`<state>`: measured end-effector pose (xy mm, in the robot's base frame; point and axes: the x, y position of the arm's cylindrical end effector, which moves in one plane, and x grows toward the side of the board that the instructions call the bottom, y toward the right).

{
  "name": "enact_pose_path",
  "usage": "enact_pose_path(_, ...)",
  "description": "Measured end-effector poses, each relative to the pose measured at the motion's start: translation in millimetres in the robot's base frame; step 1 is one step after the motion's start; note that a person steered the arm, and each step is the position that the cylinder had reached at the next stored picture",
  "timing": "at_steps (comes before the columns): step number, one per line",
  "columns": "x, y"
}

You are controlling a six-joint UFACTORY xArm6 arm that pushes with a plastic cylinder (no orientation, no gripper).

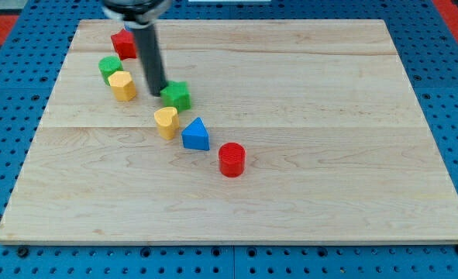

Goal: Move the red circle right to the blue triangle

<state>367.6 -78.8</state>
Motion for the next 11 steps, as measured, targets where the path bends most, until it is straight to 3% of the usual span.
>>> enact_pose_path(1, -16.5, 38.3)
enact_pose_path(2, -60.4, 40.5)
enact_pose_path(3, -60.4, 38.7)
enact_pose_path(4, -45.3, 120.9)
enact_pose_path(5, 34.2, 202.7)
enact_pose_path(7, 203.8, 116.3)
enact_pose_path(9, 123.6, 88.0)
enact_pose_path(11, 134.3, 69.3)
